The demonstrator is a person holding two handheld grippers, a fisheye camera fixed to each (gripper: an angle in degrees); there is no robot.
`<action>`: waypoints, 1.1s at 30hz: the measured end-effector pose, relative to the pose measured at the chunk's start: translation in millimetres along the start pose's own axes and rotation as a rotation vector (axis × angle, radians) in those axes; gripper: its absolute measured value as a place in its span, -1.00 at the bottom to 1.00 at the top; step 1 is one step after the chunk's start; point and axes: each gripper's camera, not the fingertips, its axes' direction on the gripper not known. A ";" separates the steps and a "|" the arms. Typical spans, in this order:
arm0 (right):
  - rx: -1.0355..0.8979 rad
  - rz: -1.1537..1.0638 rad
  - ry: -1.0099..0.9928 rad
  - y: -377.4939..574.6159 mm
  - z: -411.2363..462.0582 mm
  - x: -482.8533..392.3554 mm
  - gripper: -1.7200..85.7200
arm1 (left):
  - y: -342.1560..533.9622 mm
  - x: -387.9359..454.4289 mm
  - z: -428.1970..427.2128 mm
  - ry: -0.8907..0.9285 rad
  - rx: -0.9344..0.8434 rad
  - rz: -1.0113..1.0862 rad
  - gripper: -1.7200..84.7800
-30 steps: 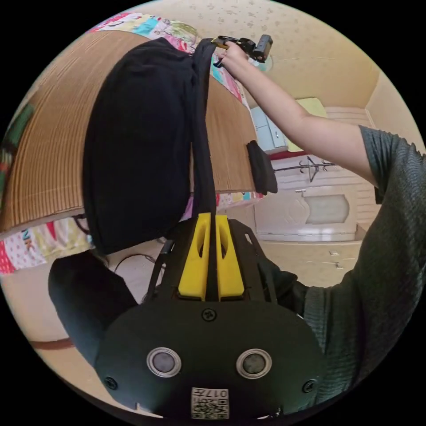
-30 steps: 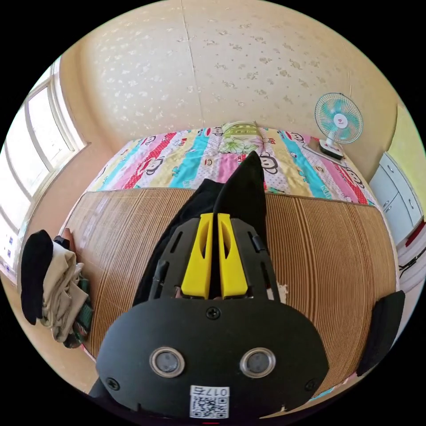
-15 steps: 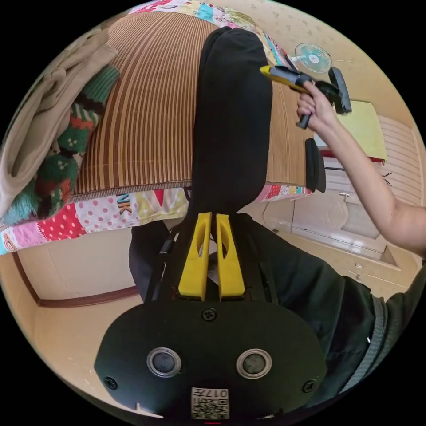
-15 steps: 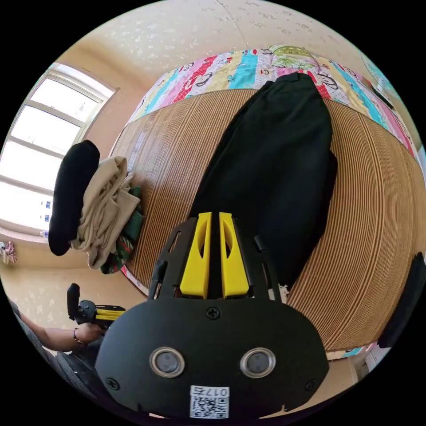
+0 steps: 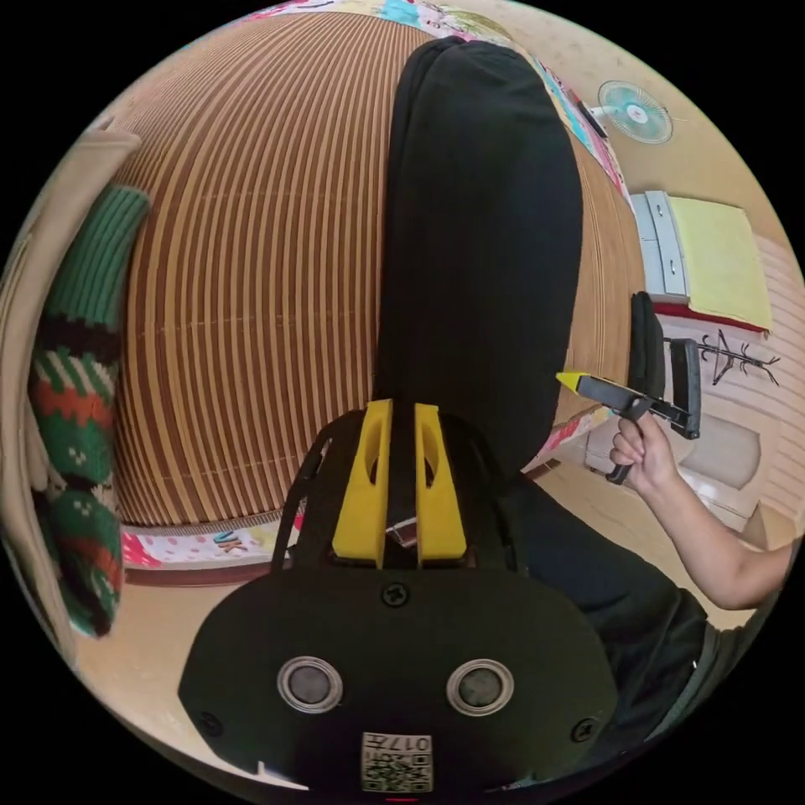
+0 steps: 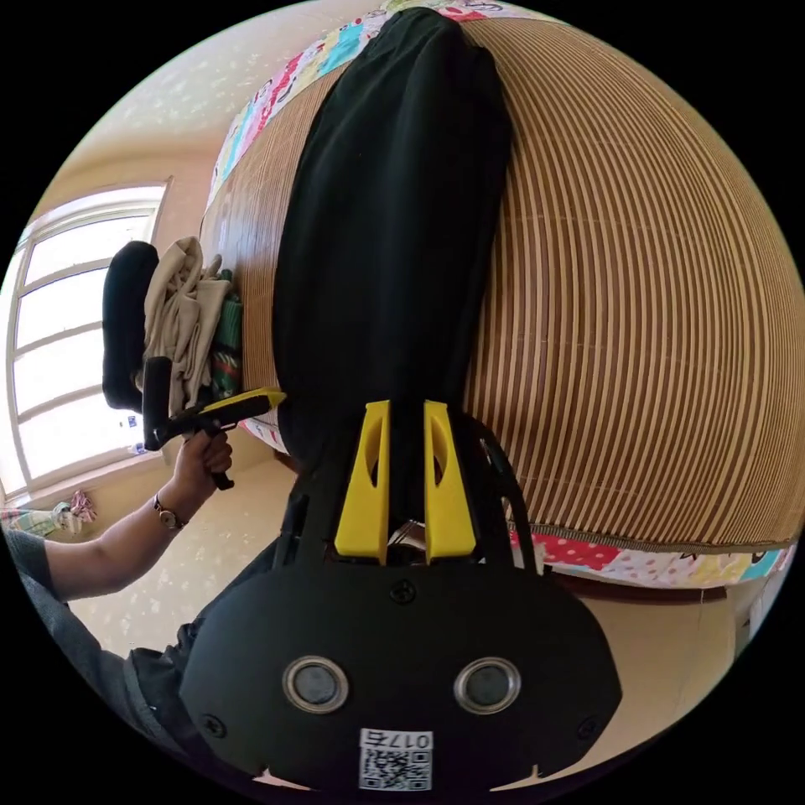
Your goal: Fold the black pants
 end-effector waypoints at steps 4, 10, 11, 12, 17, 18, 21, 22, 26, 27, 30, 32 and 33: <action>-0.007 -0.044 -0.233 6.6 -30.5 8.6 -0.89 | 15.0 10.9 -13.8 0.066 0.025 -0.026 -0.97; -0.043 -0.136 -0.203 32.2 -70.2 20.1 -0.92 | 75.6 34.3 -61.8 0.206 0.238 -0.127 -0.98; -0.076 -0.126 -0.174 30.7 -66.5 23.9 -0.93 | 79.8 34.3 -50.6 0.213 0.212 -0.143 -0.98; -0.124 -0.095 -0.087 26.8 -61.0 30.8 -0.93 | 82.5 33.8 -36.4 0.162 0.187 -0.176 -0.98; -0.005 -0.138 0.086 -5.1 -81.6 19.0 -0.89 | 79.7 23.8 6.6 -0.064 0.038 -0.239 -0.98; 0.045 -0.168 0.093 -21.1 -86.3 4.9 -0.88 | 81.8 22.2 8.8 -0.035 0.052 -0.225 -0.97; 0.117 -0.244 0.149 -72.1 -82.3 -44.8 -0.84 | 90.4 17.9 8.2 0.009 0.113 -0.212 -0.95; 0.148 -0.272 0.171 -94.7 -77.5 -67.9 -0.82 | 92.3 16.9 6.4 0.014 0.138 -0.210 -0.94; 0.213 -0.326 0.260 -162.9 -51.0 -126.7 -0.77 | 88.5 6.7 -1.4 0.093 0.255 -0.183 -0.77; 0.222 -0.307 0.295 -187.2 -39.6 -139.2 -0.75 | 81.0 5.6 3.1 0.094 0.234 -0.154 -0.77; 0.253 -0.194 0.280 -237.3 -20.8 -152.4 -0.72 | 65.4 0.6 30.2 0.079 0.070 -0.179 -0.78; 0.270 -0.158 0.267 -255.3 -8.5 -155.9 -0.71 | 64.1 1.7 35.5 0.073 0.072 -0.184 -0.81; 0.256 -0.153 0.298 -262.8 4.7 -157.8 -0.71 | 61.9 1.6 37.7 0.056 0.063 -0.196 -0.82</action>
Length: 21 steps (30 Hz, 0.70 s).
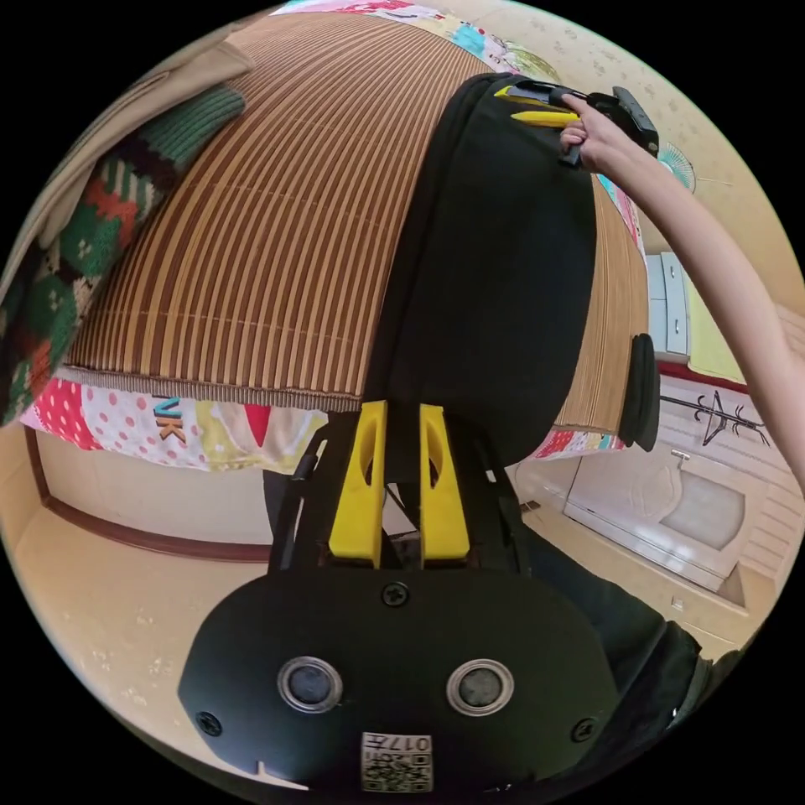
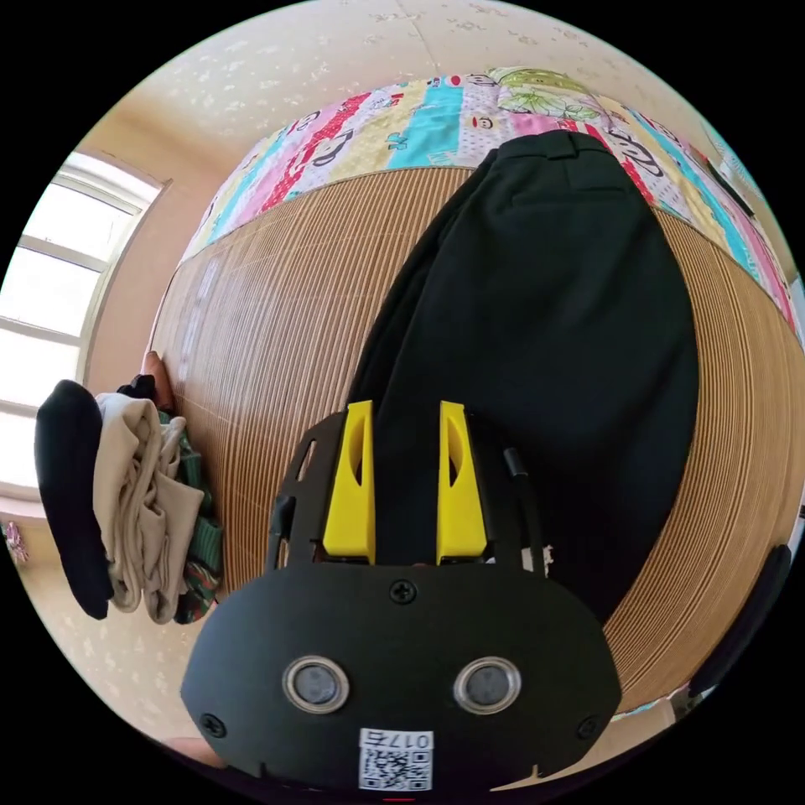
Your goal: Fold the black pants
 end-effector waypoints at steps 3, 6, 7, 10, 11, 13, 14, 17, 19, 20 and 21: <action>-0.005 -0.069 0.125 5.9 17.7 -16.8 -0.81 | -7.4 -0.3 2.4 -0.006 -0.039 0.005 -0.85; 0.023 -0.041 0.110 15.4 0.4 -21.1 -0.88 | -11.3 -5.1 -0.7 0.060 -0.068 0.066 -0.91; 0.071 -0.017 0.076 21.4 -15.0 -21.4 -0.88 | -11.0 -7.5 -3.4 0.087 -0.068 0.072 -0.92; 0.195 -0.008 -0.047 36.3 -47.4 -27.0 -0.89 | -2.8 -17.1 -31.1 0.275 -0.006 0.116 -0.95; 0.209 -0.020 -0.076 37.9 -49.9 -29.0 -0.89 | 3.3 -17.3 -41.8 0.282 0.021 0.150 -0.95; 0.190 -0.086 -0.124 36.2 -41.8 -38.2 -0.89 | 10.5 -20.6 -46.2 0.216 0.023 0.152 -0.95; 0.166 -0.085 -0.095 34.3 -35.2 -39.4 -0.89 | 11.4 -25.6 -40.7 0.179 0.005 0.137 -0.94; 0.075 0.021 -0.015 35.8 -4.4 -25.1 -0.87 | -3.5 -43.9 -18.6 0.163 -0.081 0.057 -0.90; 0.117 0.044 -0.166 53.4 -18.4 -3.8 -0.85 | -15.0 -50.9 -15.0 0.166 -0.088 0.038 -0.88; 0.132 0.054 -0.179 60.3 -24.5 2.5 -0.85 | -20.5 -53.9 -18.1 0.186 -0.060 0.033 -0.86; 0.159 0.061 -0.194 76.6 -37.3 15.8 -0.84 | -24.8 -56.3 -22.2 0.200 -0.026 0.022 -0.84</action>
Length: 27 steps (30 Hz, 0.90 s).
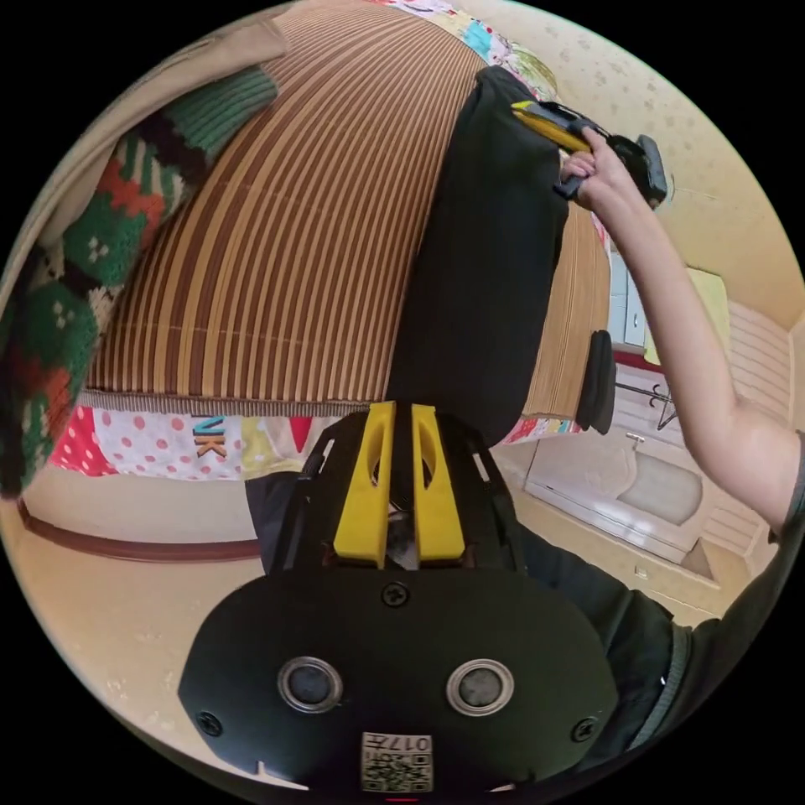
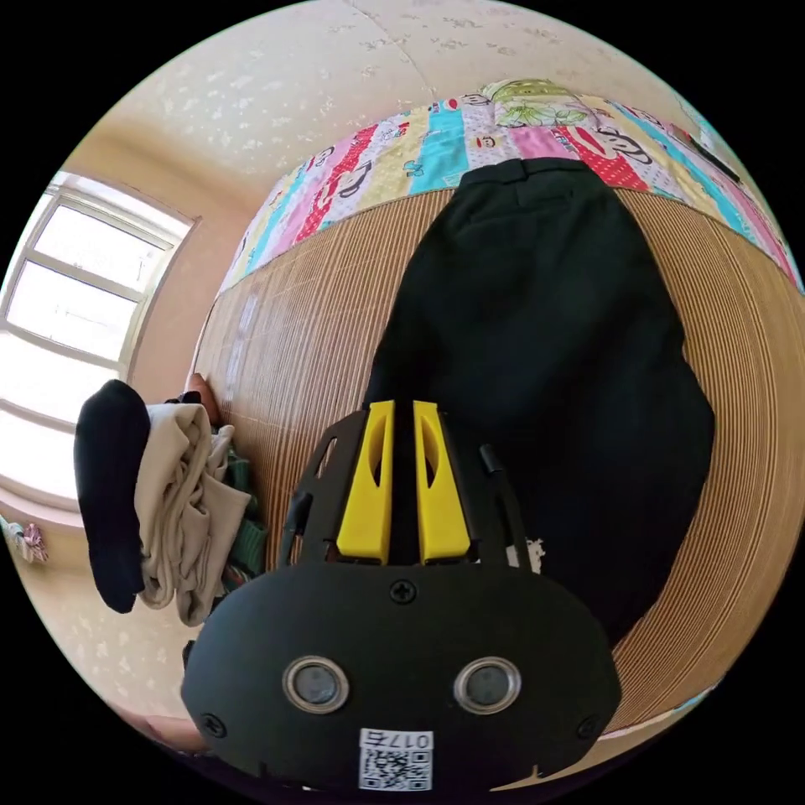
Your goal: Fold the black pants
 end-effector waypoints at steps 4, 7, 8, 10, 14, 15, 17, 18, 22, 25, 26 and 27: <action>0.008 0.007 0.071 61.3 -51.5 59.1 -0.80 | -14.2 1.3 -4.3 -0.016 0.048 0.012 -0.80; -0.041 0.095 0.112 113.6 -69.4 110.8 -0.78 | -30.2 6.8 0.9 -0.063 0.057 0.050 -0.78; -0.054 0.112 0.105 124.1 -71.0 119.1 -0.78 | -37.3 9.7 3.1 -0.083 0.063 0.070 -0.78; -0.134 0.185 0.049 164.2 -70.1 141.8 -0.78 | -47.6 13.2 7.2 -0.100 0.069 0.095 -0.78; -0.217 0.227 -0.017 213.1 -60.3 145.2 -0.79 | -57.3 15.6 23.1 -0.108 0.044 0.100 -0.81; -0.239 0.266 -0.047 225.6 -55.7 146.1 -0.80 | -55.1 15.6 27.7 -0.106 0.038 0.092 -0.81; -0.258 0.295 -0.069 241.4 -50.6 145.9 -0.82 | -50.5 15.2 32.0 -0.116 0.043 0.078 -0.83; -0.274 0.281 -0.048 248.0 -49.7 145.2 -0.85 | -49.1 14.6 34.0 -0.129 0.036 0.070 -0.84; -0.245 0.255 -0.101 254.2 -74.4 156.9 -0.89 | -51.1 18.2 32.2 -0.133 -0.012 0.098 -0.88; -0.215 0.281 -0.092 266.3 -82.0 178.4 -0.88 | -50.9 23.5 25.5 -0.117 -0.032 0.153 -0.89; -0.231 0.291 -0.097 268.2 -79.5 185.5 -0.88 | -52.6 20.0 25.6 -0.111 -0.047 0.138 -0.88; -0.259 0.345 -0.121 270.5 -76.3 202.2 -0.87 | -56.3 12.8 24.2 -0.102 -0.050 0.104 -0.85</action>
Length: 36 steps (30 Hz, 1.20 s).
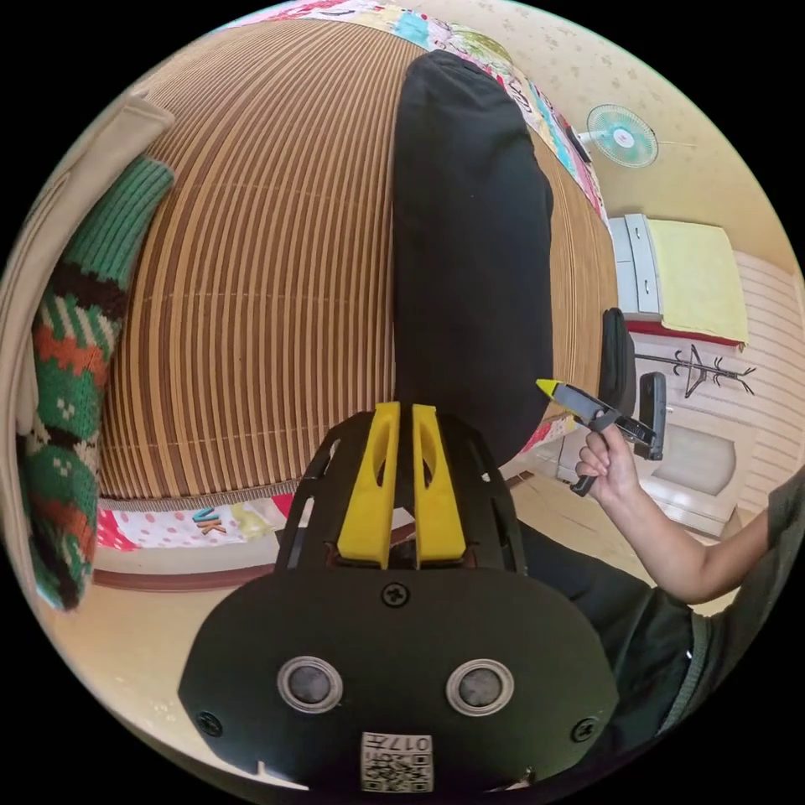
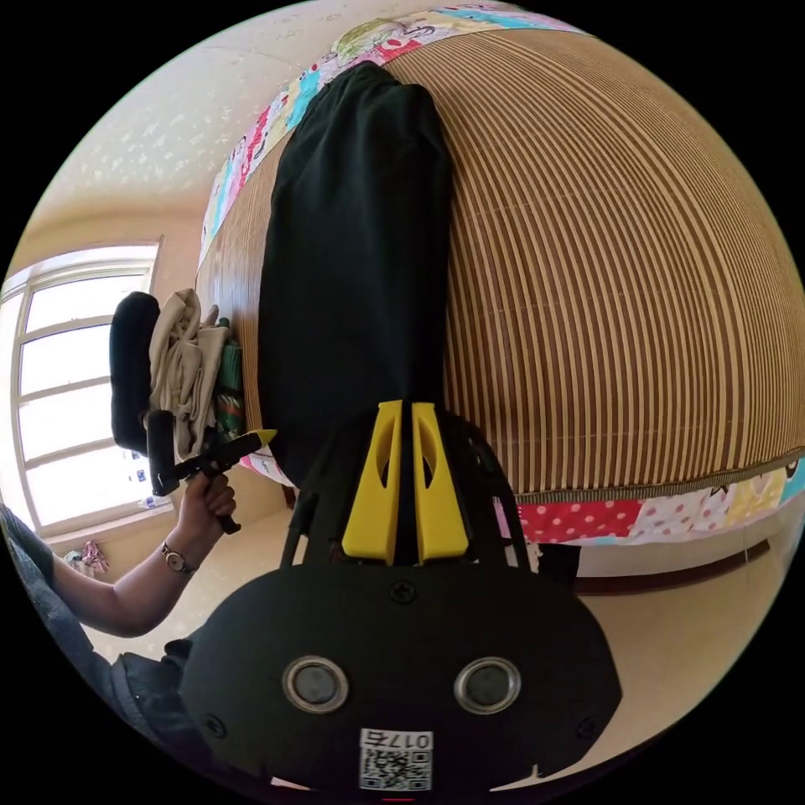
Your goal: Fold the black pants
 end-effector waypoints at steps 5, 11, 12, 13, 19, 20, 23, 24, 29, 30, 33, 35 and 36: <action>0.090 0.051 -0.144 -14.2 -23.5 54.4 -0.79 | -21.0 -53.2 -20.1 0.232 0.138 -0.127 -0.67; 0.018 0.016 -0.438 -79.1 -15.7 98.9 -0.76 | -91.6 -77.8 -11.7 0.372 0.072 -0.065 -0.71; -0.047 0.008 -0.459 -95.3 -8.6 101.9 -0.78 | -109.1 -78.0 -4.0 0.389 0.001 -0.066 -0.75; -0.112 0.001 -0.467 -108.8 -2.9 102.6 -0.81 | -117.2 -77.5 -0.1 0.395 -0.039 -0.066 -0.77; -0.160 -0.195 -0.560 -106.3 -45.6 86.2 -0.89 | -122.0 -44.7 -26.2 0.464 -0.111 0.123 -0.89; -0.148 -0.216 -0.598 -100.2 -55.3 85.4 -0.90 | -109.7 -39.4 -41.3 0.545 -0.095 0.154 -0.90; -0.093 -0.276 -0.781 -62.3 -107.1 83.7 -0.91 | -70.4 -26.0 -86.6 0.690 -0.048 0.220 -0.91; -0.063 -0.292 -0.853 -45.3 -131.1 82.3 -0.92 | -53.1 -19.9 -108.5 0.752 -0.018 0.244 -0.91; 0.086 -0.483 -1.051 17.9 -237.7 43.6 -0.93 | 5.3 36.6 -203.9 0.973 0.095 0.427 -0.92; 0.121 -0.556 -1.053 31.7 -265.1 27.3 -0.93 | 16.5 57.9 -231.7 0.978 0.125 0.493 -0.92; 0.205 -0.760 -1.095 60.1 -328.6 -15.4 -0.94 | 37.3 109.9 -301.1 1.012 0.212 0.672 -0.92; 0.253 -0.887 -1.124 70.5 -359.8 -40.8 -0.94 | 45.4 138.1 -340.2 1.025 0.281 0.777 -0.92; 0.287 -0.954 -1.126 73.0 -377.4 -55.6 -0.94 | 48.6 153.8 -361.9 1.020 0.328 0.837 -0.92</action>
